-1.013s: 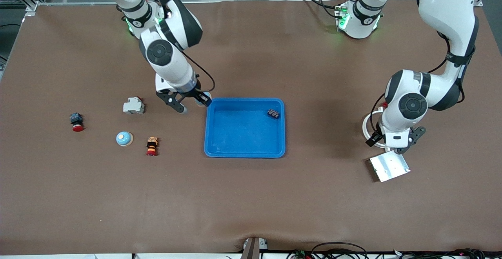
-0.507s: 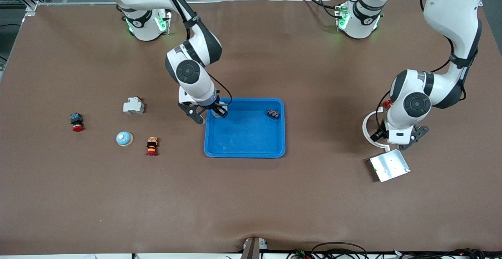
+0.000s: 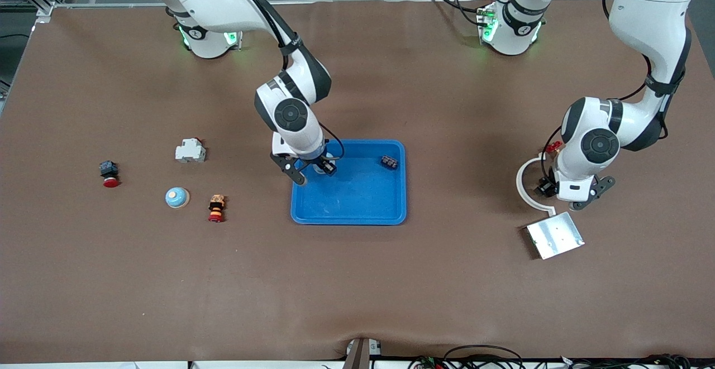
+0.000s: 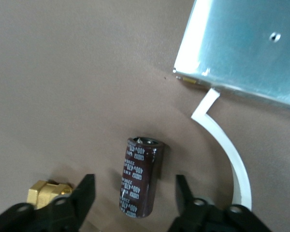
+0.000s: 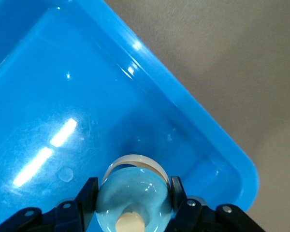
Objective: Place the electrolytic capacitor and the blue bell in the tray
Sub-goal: 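Release the bell in the tray while the left gripper grasps the capacitor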
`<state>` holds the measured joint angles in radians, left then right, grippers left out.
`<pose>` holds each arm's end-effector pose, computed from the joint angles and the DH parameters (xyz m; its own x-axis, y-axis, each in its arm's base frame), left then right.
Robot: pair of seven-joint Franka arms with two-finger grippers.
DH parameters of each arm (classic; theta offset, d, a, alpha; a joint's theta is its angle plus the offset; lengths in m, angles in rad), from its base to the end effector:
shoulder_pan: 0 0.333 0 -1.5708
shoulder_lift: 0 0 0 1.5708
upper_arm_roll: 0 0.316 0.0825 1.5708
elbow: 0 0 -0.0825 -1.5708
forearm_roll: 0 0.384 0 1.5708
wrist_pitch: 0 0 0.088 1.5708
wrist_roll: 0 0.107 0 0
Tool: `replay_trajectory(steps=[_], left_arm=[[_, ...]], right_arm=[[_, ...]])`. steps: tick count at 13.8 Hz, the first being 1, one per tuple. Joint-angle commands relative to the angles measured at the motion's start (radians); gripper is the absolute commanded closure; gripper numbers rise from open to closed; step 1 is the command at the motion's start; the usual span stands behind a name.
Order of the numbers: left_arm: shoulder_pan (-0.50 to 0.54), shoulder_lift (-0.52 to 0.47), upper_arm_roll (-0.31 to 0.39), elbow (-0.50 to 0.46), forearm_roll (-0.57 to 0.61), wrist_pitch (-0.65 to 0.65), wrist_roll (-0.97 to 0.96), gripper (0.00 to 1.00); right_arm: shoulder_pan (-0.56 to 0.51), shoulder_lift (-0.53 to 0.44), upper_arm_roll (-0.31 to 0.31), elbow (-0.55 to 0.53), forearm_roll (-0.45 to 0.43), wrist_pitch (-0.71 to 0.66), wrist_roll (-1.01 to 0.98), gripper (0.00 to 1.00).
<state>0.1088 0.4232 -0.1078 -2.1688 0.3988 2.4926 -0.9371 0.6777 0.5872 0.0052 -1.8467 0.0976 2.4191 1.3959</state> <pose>0.5529 -0.0027 0.1889 0.8184 0.5713 0.0623 0.5717 -0.7982 -0.1898 0.4982 0.4057 0.2039 0.7038 -0.7071 -0.0682 -0.7085 -0.7057 0.0055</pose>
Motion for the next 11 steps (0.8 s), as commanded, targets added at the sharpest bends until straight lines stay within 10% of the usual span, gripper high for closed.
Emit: replay_trajectory(steps=[1,4,5,7,11], left_arm=[[0.022,-0.001,-0.012,-0.02,0.023,0.029,0.006,0.47],[0.023,0.025,-0.012,-0.019,0.023,0.066,0.006,0.67],[0.023,0.025,-0.012,-0.017,0.023,0.068,0.006,0.88],[0.02,0.005,-0.015,-0.008,0.012,0.06,-0.014,1.0],[0.022,-0.079,-0.073,-0.008,0.011,-0.023,-0.016,1.0]], right_arm=[[0.034,0.049,-0.016,0.053,-0.036,-0.011,0.066,1.0],[0.037,0.068,-0.016,0.069,-0.053,-0.011,0.089,1.0],[0.037,0.068,-0.016,0.069,-0.059,-0.011,0.09,1.0],[0.036,0.068,-0.017,0.069,-0.064,-0.012,0.094,0.0],[0.022,0.057,-0.017,0.083,-0.079,-0.034,0.078,0.0]])
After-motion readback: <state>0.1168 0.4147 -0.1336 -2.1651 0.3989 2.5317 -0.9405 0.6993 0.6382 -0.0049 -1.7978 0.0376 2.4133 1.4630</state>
